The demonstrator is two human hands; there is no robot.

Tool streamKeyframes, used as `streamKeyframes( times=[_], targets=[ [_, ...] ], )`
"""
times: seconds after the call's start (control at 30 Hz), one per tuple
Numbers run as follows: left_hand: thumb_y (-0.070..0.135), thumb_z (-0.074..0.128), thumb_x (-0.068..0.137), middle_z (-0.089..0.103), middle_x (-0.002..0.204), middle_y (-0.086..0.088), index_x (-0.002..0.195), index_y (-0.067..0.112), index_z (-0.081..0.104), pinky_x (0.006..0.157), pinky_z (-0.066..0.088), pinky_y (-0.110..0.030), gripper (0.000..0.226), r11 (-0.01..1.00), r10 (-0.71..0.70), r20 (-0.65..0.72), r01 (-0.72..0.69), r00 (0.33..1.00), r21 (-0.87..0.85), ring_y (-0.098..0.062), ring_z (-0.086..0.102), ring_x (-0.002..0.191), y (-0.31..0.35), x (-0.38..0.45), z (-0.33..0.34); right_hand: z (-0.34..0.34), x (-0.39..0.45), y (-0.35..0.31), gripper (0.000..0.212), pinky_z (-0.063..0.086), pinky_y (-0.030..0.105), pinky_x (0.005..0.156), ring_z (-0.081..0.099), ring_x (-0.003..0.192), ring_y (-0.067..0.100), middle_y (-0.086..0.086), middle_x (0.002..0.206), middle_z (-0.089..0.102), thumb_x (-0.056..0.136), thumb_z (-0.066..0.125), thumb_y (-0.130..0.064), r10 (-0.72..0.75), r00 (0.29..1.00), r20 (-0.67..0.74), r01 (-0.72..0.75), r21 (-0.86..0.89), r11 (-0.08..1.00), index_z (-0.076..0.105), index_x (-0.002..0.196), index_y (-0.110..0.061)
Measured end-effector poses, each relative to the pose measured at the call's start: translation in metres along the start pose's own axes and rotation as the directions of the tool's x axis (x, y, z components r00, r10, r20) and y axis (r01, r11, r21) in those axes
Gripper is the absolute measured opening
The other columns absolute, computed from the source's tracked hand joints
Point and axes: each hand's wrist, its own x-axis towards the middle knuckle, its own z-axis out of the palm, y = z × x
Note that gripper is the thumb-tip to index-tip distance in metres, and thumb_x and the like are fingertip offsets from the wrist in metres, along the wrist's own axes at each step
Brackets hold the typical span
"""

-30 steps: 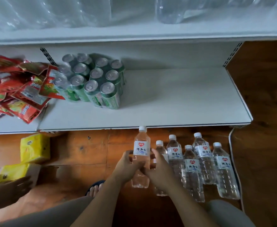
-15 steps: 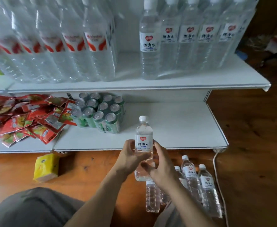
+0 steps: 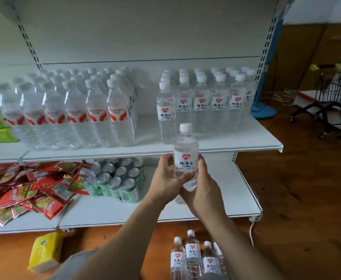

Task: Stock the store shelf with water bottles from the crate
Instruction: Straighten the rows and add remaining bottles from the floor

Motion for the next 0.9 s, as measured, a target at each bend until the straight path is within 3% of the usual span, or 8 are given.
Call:
streamKeyframes(
  times=[0.1,0.17,0.27,0.4,0.5,0.63,0.8,0.9],
  targets=[
    [0.027,0.085,0.077,0.065,0.12,0.007,0.127,0.023,0.048,0.092,0.057,-0.035,0.062,0.997,0.08,0.013,-0.08,0.997,0.003,-0.011,0.068,0.104,0.023,0.016,-0.001,-0.016,0.027,-0.011,0.103,0.053,0.039,0.099,0.059,0.125,0.021,-0.002,0.15,0.049,0.079,0.076,-0.051,-0.04,0.999,-0.032,0.039,-0.017,0.999,0.011,0.155,-0.03],
    [0.029,0.084,0.078,0.065,0.121,0.01,0.127,0.025,0.051,0.093,0.057,-0.04,0.059,0.992,0.127,0.019,-0.127,0.992,0.006,-0.012,0.069,0.104,0.032,0.03,-0.005,-0.023,0.044,-0.017,0.1,0.056,0.038,0.094,0.063,0.119,0.021,-0.004,0.144,0.054,0.078,0.078,-0.049,-0.065,0.995,-0.075,0.067,0.017,0.998,0.015,0.153,-0.032],
    [0.042,0.076,0.085,0.062,0.128,0.013,0.133,0.027,0.053,0.099,0.053,-0.039,0.056,0.977,0.19,-0.002,-0.189,0.982,0.097,-0.009,0.063,0.112,0.042,0.049,-0.015,-0.026,0.069,-0.021,0.096,0.058,0.042,0.086,0.066,0.111,0.02,-0.005,0.134,0.06,0.077,0.081,-0.046,-0.086,0.984,-0.157,0.097,0.065,0.993,0.02,0.15,-0.033],
    [0.059,0.057,0.091,0.046,0.143,0.007,0.146,0.026,0.041,0.11,0.04,-0.038,0.067,0.962,0.229,-0.119,-0.206,0.966,0.178,-0.011,0.047,0.129,0.046,0.078,-0.029,-0.023,0.109,-0.02,0.095,0.053,0.039,0.089,0.061,0.116,0.022,-0.001,0.135,0.058,0.077,0.082,-0.034,-0.09,0.963,-0.253,0.102,0.037,0.994,0.022,0.15,-0.025],
    [0.06,0.052,0.092,0.051,0.14,0.011,0.141,0.036,0.042,0.112,0.038,-0.041,0.056,0.971,0.214,-0.098,-0.201,0.972,0.125,-0.01,0.048,0.13,0.045,0.102,-0.033,-0.017,0.136,-0.021,0.096,0.05,0.038,0.091,0.058,0.12,0.021,0.001,0.138,0.055,0.079,0.081,-0.035,-0.06,0.958,-0.279,0.079,0.055,0.995,0.019,0.151,-0.024],
    [0.043,0.045,0.103,0.051,0.139,0.009,0.14,0.031,0.038,0.104,0.036,-0.033,0.04,0.988,0.133,-0.019,-0.131,0.991,0.082,-0.017,0.048,0.13,0.037,0.134,-0.036,-0.001,0.163,-0.013,0.097,0.049,0.038,0.097,0.055,0.125,0.022,0.003,0.144,0.051,0.081,0.079,-0.033,-0.066,0.961,-0.27,0.077,0.032,0.997,0.016,0.154,-0.022],
    [0.051,0.035,0.103,0.048,0.142,0.01,0.152,0.027,0.026,0.1,0.031,-0.026,0.056,0.985,0.124,-0.002,-0.123,0.992,0.122,-0.018,0.045,0.134,0.025,0.161,-0.038,0.019,0.18,0.005,0.099,0.047,0.039,0.102,0.05,0.132,0.022,0.003,0.15,0.045,0.084,0.078,-0.032,-0.079,0.967,-0.243,0.087,0.022,0.996,0.011,0.156,-0.023],
    [0.048,0.034,0.104,0.049,0.132,0.015,0.152,0.027,0.027,0.093,0.03,-0.021,0.053,0.975,0.165,-0.021,-0.16,0.986,0.155,-0.013,0.048,0.124,0.018,0.165,-0.036,0.024,0.187,0.01,0.101,0.044,0.037,0.101,0.048,0.133,0.025,0.005,0.153,0.042,0.087,0.076,-0.035,-0.052,0.972,-0.229,0.057,0.016,0.998,0.006,0.158,-0.02]
  ],
)
